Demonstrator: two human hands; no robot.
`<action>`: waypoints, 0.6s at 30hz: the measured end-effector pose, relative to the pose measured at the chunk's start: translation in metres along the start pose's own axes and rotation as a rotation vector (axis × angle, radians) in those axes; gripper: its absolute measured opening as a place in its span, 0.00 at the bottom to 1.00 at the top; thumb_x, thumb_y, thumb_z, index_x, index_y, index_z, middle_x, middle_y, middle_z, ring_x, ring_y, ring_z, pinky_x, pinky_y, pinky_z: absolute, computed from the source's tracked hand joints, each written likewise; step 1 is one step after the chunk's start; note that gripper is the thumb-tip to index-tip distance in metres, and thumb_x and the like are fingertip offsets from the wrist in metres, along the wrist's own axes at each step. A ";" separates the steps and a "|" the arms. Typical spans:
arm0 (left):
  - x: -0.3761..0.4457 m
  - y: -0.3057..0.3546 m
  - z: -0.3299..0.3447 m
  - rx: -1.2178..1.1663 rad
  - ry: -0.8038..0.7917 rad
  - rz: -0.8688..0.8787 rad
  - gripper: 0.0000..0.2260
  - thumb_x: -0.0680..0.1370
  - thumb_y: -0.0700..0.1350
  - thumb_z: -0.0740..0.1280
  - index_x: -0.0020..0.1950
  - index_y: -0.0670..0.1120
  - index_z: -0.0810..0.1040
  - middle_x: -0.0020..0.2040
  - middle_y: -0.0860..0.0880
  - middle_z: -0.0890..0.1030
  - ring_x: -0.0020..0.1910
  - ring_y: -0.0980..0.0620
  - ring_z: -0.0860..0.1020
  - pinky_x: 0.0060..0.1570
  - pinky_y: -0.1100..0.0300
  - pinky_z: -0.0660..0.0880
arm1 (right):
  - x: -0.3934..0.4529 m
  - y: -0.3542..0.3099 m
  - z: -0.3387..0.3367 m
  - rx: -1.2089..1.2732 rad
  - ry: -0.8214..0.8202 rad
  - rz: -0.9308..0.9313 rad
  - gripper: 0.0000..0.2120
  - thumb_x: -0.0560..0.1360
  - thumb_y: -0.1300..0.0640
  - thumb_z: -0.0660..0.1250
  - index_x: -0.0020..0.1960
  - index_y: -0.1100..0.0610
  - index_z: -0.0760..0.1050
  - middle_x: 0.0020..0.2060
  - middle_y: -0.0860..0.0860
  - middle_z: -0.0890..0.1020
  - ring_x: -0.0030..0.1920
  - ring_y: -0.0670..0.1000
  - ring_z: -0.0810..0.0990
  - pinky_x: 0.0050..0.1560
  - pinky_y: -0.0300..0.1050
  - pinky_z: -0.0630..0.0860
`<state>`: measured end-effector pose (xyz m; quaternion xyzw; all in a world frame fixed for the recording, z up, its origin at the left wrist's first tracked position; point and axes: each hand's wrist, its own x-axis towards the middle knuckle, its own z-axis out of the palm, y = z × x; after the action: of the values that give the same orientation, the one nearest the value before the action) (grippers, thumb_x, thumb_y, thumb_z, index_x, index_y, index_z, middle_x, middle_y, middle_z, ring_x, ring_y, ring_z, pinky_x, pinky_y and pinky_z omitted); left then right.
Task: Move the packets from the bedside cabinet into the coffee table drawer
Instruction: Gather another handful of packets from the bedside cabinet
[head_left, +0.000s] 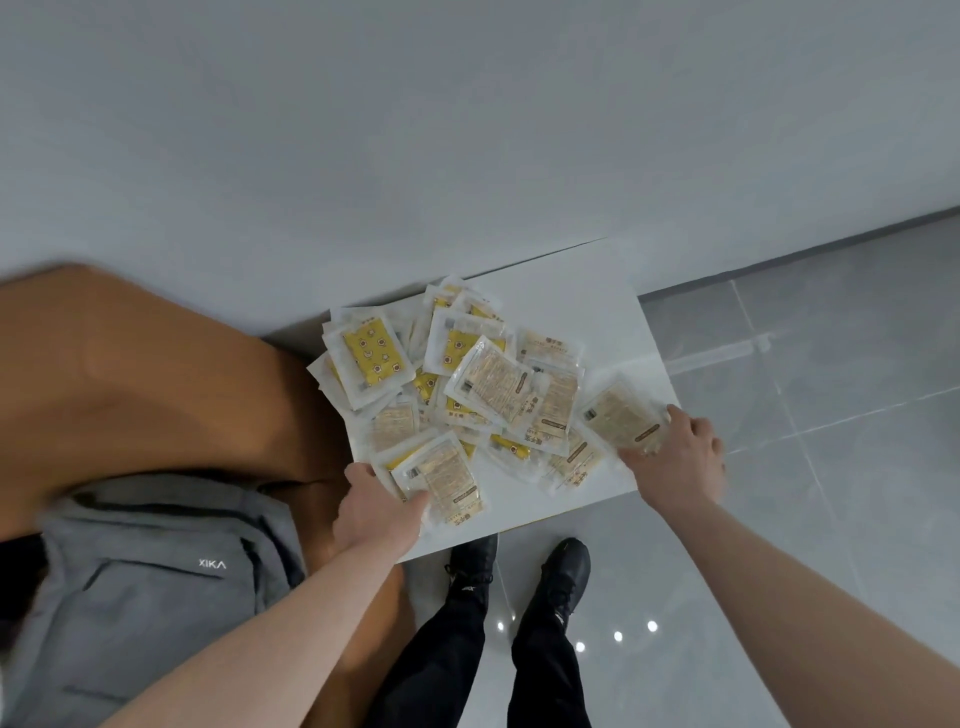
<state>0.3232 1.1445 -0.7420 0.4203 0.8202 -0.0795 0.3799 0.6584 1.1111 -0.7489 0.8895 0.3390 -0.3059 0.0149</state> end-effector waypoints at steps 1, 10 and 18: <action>0.003 0.000 -0.001 -0.013 -0.016 -0.014 0.25 0.72 0.58 0.76 0.60 0.50 0.68 0.51 0.52 0.80 0.52 0.45 0.81 0.53 0.46 0.81 | 0.001 0.001 0.002 -0.003 0.004 0.006 0.39 0.73 0.45 0.78 0.77 0.53 0.65 0.69 0.56 0.71 0.70 0.62 0.69 0.68 0.60 0.69; 0.004 0.007 0.010 -0.219 -0.064 -0.017 0.26 0.66 0.65 0.80 0.54 0.53 0.76 0.52 0.55 0.78 0.53 0.50 0.80 0.42 0.58 0.75 | 0.001 0.004 -0.005 0.110 -0.025 0.075 0.20 0.78 0.46 0.71 0.61 0.59 0.75 0.56 0.58 0.77 0.58 0.63 0.76 0.56 0.54 0.74; -0.013 0.012 0.014 -0.382 -0.049 0.076 0.11 0.76 0.50 0.76 0.51 0.57 0.76 0.47 0.59 0.82 0.45 0.58 0.82 0.39 0.60 0.80 | -0.040 -0.054 -0.015 0.641 -0.241 -0.111 0.04 0.81 0.51 0.69 0.53 0.41 0.77 0.44 0.37 0.86 0.40 0.34 0.83 0.33 0.29 0.75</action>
<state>0.3449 1.1379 -0.7404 0.3691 0.7944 0.0817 0.4755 0.6102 1.1324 -0.7049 0.7866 0.2693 -0.5002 -0.2420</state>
